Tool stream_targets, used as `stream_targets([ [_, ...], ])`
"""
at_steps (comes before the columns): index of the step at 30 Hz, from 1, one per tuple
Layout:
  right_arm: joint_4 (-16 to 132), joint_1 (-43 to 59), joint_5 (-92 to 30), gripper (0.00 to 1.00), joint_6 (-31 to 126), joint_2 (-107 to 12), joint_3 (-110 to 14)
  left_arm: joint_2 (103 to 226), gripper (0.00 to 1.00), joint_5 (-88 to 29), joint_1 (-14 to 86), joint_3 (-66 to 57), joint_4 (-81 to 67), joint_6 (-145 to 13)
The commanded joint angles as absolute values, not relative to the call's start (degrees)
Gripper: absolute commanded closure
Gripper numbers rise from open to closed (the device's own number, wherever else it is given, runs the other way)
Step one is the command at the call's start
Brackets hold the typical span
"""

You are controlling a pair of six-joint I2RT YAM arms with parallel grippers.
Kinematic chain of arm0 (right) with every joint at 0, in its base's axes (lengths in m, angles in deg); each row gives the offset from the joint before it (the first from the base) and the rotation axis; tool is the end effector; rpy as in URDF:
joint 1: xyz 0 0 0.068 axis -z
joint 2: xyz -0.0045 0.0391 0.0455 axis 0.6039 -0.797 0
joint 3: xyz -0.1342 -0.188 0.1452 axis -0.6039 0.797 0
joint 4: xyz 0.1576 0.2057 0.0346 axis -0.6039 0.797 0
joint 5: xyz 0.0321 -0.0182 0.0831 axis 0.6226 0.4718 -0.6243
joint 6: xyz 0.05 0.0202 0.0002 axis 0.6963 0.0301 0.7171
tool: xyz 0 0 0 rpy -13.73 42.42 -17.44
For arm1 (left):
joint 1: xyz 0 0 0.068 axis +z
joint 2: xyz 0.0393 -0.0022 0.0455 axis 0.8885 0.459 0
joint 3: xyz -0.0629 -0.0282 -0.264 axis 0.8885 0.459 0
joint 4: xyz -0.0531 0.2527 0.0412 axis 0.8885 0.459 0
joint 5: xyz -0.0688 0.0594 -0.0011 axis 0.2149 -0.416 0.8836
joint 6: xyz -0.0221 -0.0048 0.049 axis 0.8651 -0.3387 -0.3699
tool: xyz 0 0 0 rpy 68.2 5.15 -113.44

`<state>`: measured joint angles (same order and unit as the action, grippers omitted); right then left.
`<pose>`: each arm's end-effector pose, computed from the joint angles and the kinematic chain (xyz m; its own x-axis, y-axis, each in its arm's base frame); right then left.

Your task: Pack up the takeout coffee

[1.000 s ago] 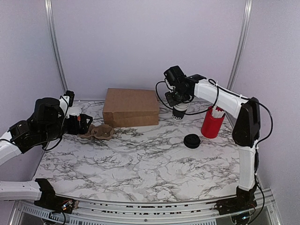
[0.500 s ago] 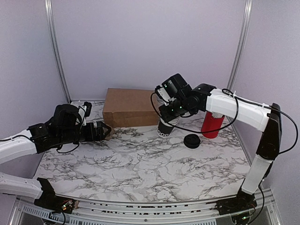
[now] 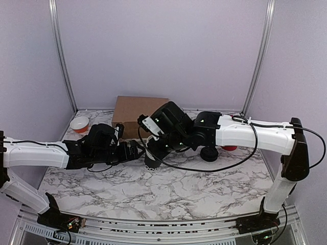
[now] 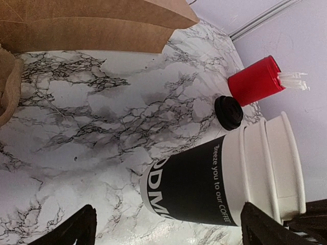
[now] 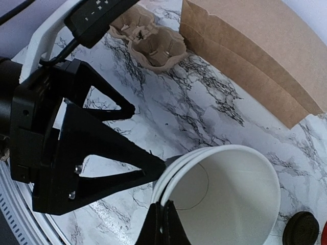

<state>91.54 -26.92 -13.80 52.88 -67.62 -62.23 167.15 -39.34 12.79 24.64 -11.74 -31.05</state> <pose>0.1797 0.3559 0.3057 -0.4783 -0.5175 -0.7095 -0.7534 0.6570 0.0286 0.1921 -0.2265 0.2291 -0.7516 -0.2332 -0.6170 0.2968 0.7159 -0.6320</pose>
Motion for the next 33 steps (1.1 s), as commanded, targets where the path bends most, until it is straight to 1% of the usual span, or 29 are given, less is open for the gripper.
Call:
stream_targets([
  [1,88.6,-27.2,-12.0,1.0,54.9,-69.1,-63.4,166.6,0.01,-39.0,12.8,23.7,-16.8,-28.2],
  [10,88.3,-27.5,-11.5,1.0,55.6,-71.4,-65.3,164.8,0.01,-39.7,12.8,25.0,-17.2,-27.8],
  [23,89.1,-28.8,-9.2,1.0,56.7,-71.0,-67.9,168.7,0.01,-40.7,12.8,25.4,-16.2,-26.7],
  [33,90.6,-28.8,-7.0,1.0,58.1,-72.9,-68.6,164.1,0.01,-40.5,12.8,29.2,-18.1,-26.6],
])
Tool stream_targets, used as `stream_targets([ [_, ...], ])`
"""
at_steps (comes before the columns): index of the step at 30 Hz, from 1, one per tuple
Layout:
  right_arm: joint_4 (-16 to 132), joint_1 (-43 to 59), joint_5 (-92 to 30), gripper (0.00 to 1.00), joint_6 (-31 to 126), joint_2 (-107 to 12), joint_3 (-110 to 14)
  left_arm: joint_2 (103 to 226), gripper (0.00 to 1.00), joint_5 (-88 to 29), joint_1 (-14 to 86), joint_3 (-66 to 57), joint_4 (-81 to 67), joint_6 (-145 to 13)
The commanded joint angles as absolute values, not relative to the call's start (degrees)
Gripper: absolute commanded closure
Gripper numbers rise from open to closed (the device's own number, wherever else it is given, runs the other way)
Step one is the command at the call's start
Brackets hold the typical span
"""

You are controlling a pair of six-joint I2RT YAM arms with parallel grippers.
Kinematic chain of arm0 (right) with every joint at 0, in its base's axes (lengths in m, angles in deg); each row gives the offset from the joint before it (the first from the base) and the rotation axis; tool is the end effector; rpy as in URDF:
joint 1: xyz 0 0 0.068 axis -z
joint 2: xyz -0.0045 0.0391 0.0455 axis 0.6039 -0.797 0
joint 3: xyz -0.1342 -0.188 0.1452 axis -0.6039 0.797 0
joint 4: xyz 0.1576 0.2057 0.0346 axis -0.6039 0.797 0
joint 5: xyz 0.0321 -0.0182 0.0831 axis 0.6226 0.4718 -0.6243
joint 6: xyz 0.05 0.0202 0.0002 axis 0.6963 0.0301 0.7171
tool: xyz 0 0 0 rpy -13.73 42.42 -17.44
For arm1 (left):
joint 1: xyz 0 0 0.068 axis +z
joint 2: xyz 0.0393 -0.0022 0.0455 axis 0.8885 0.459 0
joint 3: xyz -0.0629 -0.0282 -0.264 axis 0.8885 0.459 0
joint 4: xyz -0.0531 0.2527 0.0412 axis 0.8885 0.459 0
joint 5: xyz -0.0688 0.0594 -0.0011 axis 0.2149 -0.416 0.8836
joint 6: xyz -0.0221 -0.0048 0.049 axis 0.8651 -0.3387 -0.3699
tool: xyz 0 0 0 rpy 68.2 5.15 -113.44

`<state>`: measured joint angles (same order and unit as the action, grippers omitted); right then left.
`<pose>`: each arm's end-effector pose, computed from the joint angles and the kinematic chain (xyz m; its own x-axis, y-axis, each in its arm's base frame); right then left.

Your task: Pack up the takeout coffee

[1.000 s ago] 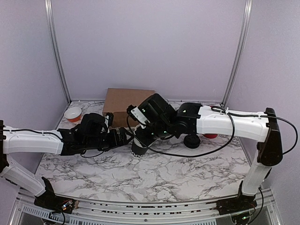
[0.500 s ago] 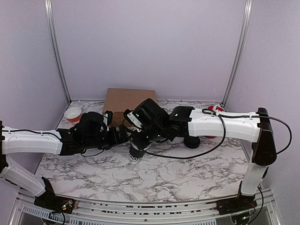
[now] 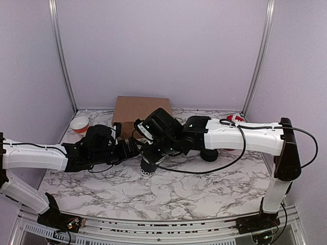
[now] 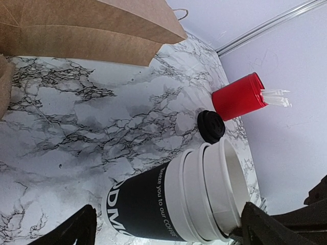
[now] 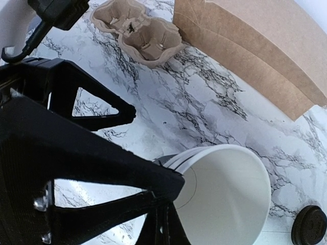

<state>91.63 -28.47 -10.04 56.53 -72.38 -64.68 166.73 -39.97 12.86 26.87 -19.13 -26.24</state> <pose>0.1794 0.3761 0.2877 -0.5162 -0.5060 -0.6910 -0.7101 0.7040 0.0149 0.1924 -0.2258 0.2309 -0.7320 -0.3420 -0.5892 0.2715 0.6468 -0.7127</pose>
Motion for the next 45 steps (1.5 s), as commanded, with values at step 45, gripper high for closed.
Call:
stream_targets([
  [45,89.9,-29.7,-6.4,1.0,58.7,-75.7,-69.8,160.1,0.01,-41.9,12.9,30.7,-15.7,-26.1],
])
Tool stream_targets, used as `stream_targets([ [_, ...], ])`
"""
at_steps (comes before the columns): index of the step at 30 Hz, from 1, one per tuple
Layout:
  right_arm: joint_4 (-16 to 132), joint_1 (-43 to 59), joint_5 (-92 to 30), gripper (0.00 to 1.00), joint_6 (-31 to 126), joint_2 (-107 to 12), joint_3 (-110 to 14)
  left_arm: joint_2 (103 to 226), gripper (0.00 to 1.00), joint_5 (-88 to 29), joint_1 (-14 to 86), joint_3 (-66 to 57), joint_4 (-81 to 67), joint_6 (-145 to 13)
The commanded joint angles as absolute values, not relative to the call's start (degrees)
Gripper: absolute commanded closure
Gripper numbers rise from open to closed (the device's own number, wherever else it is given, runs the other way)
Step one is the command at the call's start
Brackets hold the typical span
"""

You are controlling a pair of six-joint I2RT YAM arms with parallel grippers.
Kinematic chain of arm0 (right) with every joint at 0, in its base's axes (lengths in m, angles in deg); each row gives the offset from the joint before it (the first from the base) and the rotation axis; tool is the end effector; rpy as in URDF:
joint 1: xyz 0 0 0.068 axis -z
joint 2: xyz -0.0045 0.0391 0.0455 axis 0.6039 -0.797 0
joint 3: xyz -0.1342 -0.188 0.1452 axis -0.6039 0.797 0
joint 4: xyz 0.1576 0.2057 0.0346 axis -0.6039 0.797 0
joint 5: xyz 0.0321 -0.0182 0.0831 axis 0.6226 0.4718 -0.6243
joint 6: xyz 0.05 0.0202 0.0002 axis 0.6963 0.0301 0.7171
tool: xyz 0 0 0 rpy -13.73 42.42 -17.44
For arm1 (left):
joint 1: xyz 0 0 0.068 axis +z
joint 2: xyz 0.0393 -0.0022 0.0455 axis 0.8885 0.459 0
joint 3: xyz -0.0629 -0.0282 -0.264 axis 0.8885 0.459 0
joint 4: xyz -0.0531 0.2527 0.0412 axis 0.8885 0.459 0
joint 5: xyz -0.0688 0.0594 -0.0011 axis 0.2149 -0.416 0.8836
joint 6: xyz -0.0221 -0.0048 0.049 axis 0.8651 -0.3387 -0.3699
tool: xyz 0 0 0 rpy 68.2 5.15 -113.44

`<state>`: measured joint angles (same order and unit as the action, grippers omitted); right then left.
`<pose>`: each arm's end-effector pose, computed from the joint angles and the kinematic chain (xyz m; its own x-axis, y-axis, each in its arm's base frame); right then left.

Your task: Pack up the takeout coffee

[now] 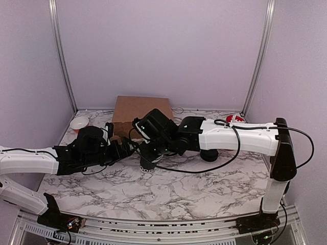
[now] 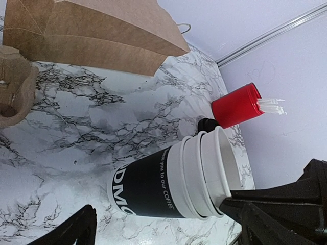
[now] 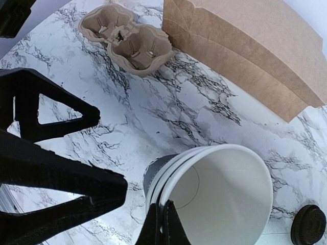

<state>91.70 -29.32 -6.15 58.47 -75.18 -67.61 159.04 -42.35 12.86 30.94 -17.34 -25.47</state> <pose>0.1808 0.3887 0.2850 -0.5223 -0.4792 -0.7054 -0.6705 0.7419 -0.0076 0.1761 -0.2042 0.2392 -0.7024 -0.3870 -0.5974 0.2601 0.6417 -0.7215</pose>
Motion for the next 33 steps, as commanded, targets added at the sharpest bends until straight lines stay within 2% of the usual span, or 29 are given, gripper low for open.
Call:
stream_targets([
  [1,89.8,-29.7,-6.5,1.0,58.7,-75.7,-70.0,160.8,0.01,-41.5,12.9,30.5,-15.9,-26.0],
  [15,89.3,-30.1,-7.9,1.0,59.0,-75.6,-70.1,165.9,0.01,-38.4,12.9,28.4,-19.1,-25.9],
  [33,90.8,-30.5,-7.4,1.0,58.4,-73.3,-72.6,171.0,0.01,-41.5,12.9,28.9,-15.4,-24.1],
])
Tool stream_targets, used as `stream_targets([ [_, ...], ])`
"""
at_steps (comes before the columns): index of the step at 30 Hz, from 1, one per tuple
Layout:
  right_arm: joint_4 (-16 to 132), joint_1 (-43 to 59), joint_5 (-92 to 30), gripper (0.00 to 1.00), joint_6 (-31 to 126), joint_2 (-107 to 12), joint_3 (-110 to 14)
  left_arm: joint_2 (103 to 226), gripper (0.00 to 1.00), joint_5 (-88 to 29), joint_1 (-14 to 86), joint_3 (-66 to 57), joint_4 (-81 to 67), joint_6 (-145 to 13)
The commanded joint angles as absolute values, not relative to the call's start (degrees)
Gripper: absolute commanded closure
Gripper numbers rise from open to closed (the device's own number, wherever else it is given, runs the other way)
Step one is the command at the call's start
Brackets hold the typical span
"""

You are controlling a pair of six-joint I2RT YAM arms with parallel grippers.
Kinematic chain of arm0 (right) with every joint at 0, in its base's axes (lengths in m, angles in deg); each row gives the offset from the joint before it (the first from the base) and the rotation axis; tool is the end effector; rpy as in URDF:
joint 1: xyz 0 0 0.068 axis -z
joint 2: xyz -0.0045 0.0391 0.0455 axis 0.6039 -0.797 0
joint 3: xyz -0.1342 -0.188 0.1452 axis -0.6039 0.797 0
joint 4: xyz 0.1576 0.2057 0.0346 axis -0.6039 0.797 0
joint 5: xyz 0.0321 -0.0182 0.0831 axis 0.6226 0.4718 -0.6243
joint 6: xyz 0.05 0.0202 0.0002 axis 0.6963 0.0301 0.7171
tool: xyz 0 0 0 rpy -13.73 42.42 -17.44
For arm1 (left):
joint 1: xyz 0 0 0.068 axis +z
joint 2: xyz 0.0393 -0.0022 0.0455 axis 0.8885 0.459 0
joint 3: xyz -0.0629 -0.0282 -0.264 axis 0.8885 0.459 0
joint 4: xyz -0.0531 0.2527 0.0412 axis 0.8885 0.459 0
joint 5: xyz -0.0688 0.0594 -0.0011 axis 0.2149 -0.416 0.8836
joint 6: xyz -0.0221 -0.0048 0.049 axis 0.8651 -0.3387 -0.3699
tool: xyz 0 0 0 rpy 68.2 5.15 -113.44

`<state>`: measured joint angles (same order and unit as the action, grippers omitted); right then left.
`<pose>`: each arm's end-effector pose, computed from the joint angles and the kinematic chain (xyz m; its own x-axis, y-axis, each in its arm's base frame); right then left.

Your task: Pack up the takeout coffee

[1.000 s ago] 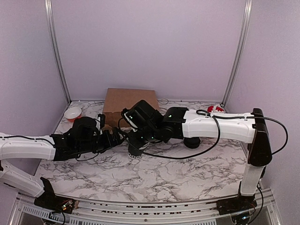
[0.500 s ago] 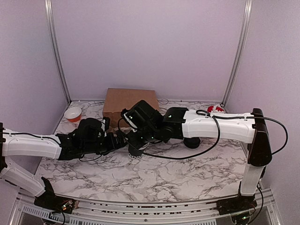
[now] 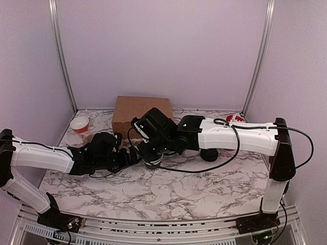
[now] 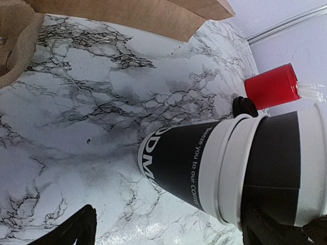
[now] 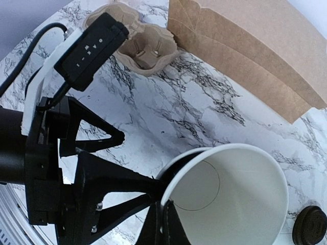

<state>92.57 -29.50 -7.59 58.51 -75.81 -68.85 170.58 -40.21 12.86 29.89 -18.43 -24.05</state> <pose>0.1798 0.3920 0.2862 -0.5264 -0.4869 -0.6970 -0.6848 0.7287 0.0081 0.1910 -0.2238 0.1941 -0.7865 -0.3134 -0.5322 0.1813 0.7066 -0.6840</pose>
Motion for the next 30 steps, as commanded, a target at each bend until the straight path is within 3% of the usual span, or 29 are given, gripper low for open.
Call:
stream_targets([
  [1,91.3,-30.5,-7.0,1.0,58.4,-73.2,-73.1,170.9,0.01,-41.5,12.9,28.8,-15.3,-24.1],
  [19,99.4,-30.5,1.6,1.0,57.3,-67.3,-77.4,167.9,0.01,-42.3,13.0,21.4,-10.0,-28.1],
  [23,101.7,-30.3,5.3,1.0,58.1,-62.5,-74.9,164.5,0.01,-43.6,14.2,21.2,-7.2,-29.4],
  [30,101.6,-27.8,5.5,1.0,62.0,-53.4,-59.3,155.0,0.01,-45.9,17.3,21.6,-1.2,-33.4],
])
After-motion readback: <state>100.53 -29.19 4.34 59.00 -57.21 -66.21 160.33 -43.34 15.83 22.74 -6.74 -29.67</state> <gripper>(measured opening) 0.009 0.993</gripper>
